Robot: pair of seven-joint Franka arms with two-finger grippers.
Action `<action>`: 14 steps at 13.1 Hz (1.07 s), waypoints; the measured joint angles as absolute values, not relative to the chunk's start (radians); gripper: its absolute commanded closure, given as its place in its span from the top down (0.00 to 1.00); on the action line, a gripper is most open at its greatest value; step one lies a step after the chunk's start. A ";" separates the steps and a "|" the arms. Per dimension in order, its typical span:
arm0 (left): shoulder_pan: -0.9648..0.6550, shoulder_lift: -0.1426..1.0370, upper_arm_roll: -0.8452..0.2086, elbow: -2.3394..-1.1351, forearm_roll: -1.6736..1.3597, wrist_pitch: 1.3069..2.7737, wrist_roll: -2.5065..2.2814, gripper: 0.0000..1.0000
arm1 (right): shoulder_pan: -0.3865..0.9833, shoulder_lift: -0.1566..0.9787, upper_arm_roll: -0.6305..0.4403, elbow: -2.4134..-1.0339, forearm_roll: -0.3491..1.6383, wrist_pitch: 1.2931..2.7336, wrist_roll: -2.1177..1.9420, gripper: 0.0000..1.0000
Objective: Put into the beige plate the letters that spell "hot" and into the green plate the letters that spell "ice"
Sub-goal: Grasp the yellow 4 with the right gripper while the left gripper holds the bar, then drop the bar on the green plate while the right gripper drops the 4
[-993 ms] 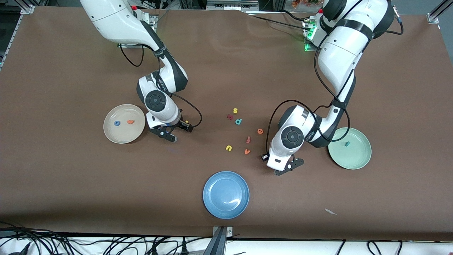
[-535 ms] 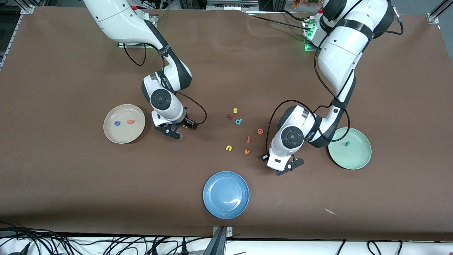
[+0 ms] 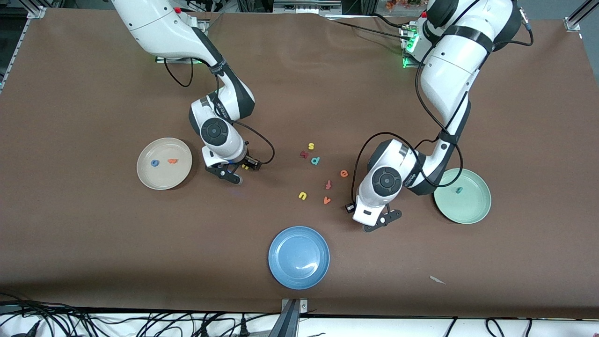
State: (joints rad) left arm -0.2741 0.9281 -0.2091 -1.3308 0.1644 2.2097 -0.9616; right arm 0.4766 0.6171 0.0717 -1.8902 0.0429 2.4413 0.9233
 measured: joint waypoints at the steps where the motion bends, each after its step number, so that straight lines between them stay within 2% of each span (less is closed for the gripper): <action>1: -0.274 0.928 -0.209 -1.331 0.164 2.211 -0.962 0.12 | 0.477 0.617 0.072 -1.889 0.043 2.441 0.923 0.47; 2: -0.274 0.928 -0.209 -1.331 0.164 2.212 -0.962 0.09 | 0.477 0.617 0.072 -1.887 0.043 2.442 0.923 0.43; 6: -0.274 0.928 -0.209 -1.331 0.164 2.212 -0.962 0.00 | 0.477 0.617 0.071 -1.877 0.043 2.441 0.920 0.43; 9: -0.273 0.928 -0.209 -1.330 0.164 2.214 -0.962 0.00 | 0.473 0.618 0.064 -1.875 0.043 2.441 0.903 0.41; 10: -0.272 0.929 -0.208 -1.330 0.164 2.217 -0.962 0.00 | 0.472 0.618 0.062 -1.874 0.043 2.441 0.900 0.33; 11: -0.268 0.929 -0.205 -1.327 0.164 2.220 -0.962 0.00 | 0.472 0.618 0.062 -1.874 0.043 2.441 0.900 0.31; 14: -0.242 0.924 -0.201 -1.308 0.164 2.213 -0.956 0.00 | 0.473 0.619 0.062 -1.871 0.043 2.441 0.899 0.31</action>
